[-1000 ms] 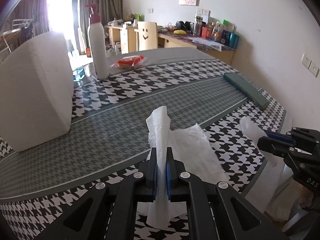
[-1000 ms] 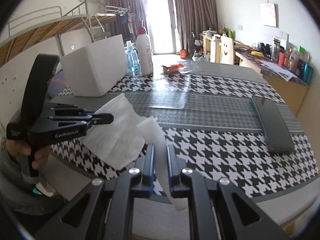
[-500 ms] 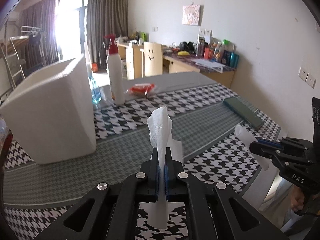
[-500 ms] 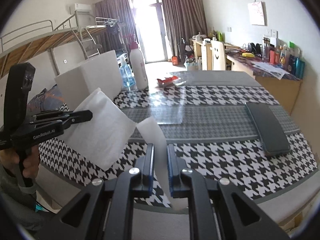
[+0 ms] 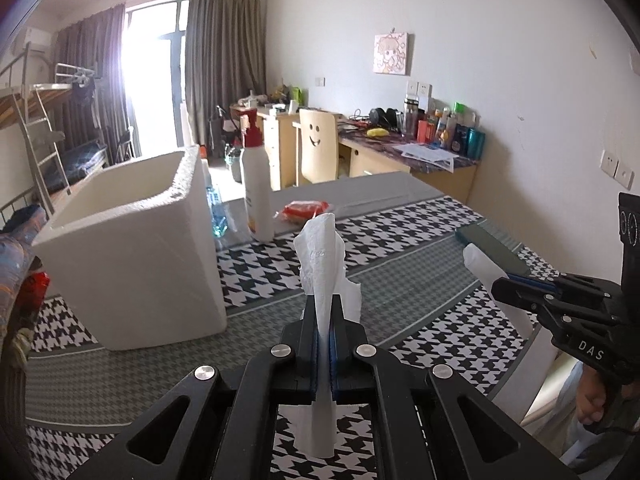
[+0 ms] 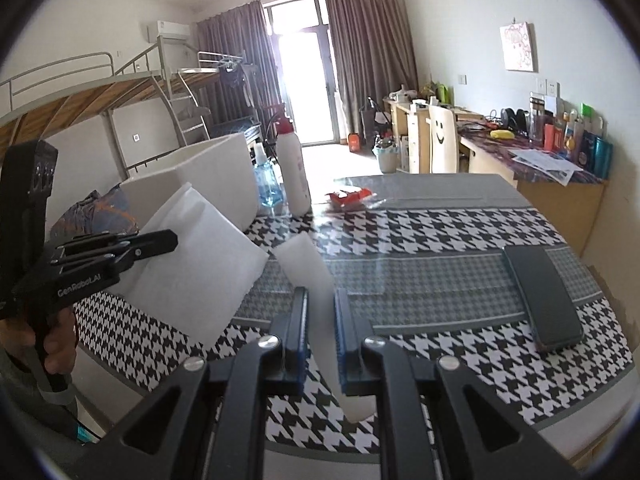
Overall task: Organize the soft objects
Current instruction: 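Lift the tissue with both tools and carry it over the foam box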
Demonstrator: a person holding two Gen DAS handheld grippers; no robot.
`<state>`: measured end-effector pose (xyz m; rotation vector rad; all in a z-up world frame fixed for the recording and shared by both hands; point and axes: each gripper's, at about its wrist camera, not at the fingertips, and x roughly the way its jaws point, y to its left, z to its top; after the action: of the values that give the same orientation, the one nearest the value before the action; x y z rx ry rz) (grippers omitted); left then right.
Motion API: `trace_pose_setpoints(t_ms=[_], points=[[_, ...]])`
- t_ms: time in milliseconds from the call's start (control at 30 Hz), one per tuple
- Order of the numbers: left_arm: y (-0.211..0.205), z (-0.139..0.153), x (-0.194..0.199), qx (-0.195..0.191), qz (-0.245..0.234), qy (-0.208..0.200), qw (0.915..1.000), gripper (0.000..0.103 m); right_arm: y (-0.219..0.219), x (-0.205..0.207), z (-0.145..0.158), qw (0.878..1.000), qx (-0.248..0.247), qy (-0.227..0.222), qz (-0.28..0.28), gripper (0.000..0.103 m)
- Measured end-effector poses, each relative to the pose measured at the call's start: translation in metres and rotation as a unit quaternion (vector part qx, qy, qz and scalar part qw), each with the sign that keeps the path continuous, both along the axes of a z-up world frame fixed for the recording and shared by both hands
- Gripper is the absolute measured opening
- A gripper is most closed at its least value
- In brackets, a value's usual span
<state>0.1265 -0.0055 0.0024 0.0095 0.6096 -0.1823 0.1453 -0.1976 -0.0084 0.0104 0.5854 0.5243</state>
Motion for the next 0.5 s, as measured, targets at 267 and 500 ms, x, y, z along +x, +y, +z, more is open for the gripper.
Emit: trace_pose_setpoints(t_ms=[267, 500], points=[[0.011, 0.011, 0.0, 0.001, 0.016, -0.016, 0.9997, 0.004, 0.013, 0.002, 0.013, 1.0, -0.004, -0.026, -0.014, 0.015], [0.017, 0.018, -0.001, 0.007, 0.026, -0.027, 0.9993, 0.004, 0.025, 0.009, 0.023, 0.999, 0.001, -0.039, -0.005, 0.015]])
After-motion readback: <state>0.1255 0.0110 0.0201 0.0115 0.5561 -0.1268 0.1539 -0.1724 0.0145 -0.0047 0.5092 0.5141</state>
